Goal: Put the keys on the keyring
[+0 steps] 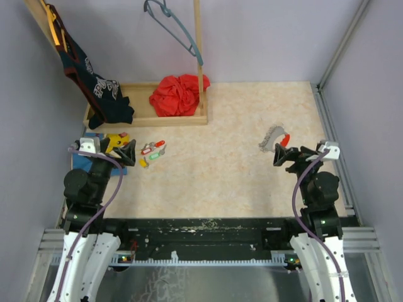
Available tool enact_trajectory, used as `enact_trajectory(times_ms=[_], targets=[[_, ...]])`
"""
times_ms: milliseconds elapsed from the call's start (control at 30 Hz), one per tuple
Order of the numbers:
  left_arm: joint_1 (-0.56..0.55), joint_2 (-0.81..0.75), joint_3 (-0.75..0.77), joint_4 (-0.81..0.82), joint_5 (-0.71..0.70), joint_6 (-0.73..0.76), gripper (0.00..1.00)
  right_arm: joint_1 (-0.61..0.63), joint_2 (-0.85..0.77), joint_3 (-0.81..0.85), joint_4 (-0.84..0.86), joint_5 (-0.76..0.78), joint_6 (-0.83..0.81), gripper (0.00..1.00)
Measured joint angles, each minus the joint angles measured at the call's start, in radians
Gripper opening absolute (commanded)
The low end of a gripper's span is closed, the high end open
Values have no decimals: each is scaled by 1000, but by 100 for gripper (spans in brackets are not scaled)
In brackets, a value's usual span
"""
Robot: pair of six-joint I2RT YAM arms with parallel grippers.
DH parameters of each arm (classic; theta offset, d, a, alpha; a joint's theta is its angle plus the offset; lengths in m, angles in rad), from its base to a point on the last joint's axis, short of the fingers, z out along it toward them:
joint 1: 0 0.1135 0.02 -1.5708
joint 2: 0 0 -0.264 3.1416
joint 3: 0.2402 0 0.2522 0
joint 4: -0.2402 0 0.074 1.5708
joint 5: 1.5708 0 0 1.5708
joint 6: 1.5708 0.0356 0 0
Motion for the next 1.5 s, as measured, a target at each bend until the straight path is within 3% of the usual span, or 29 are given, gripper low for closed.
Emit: enact_trajectory(times_ms=[300,600,733,1100,1500], targets=[[0,0,0,-1,36,-18,100,-2,118,1,-2,-13,7,98],[0,70,24,-51,79,-43,100,-2,376,3,38,-86,68,93],[0,91,25,-64,111,-39,100,-2,510,7,71,-86,83,84],[0,115,25,-76,175,-6,100,-53,887,18,231,-74,143,47],[0,139,25,-76,213,12,100,-84,1160,63,414,-69,199,34]])
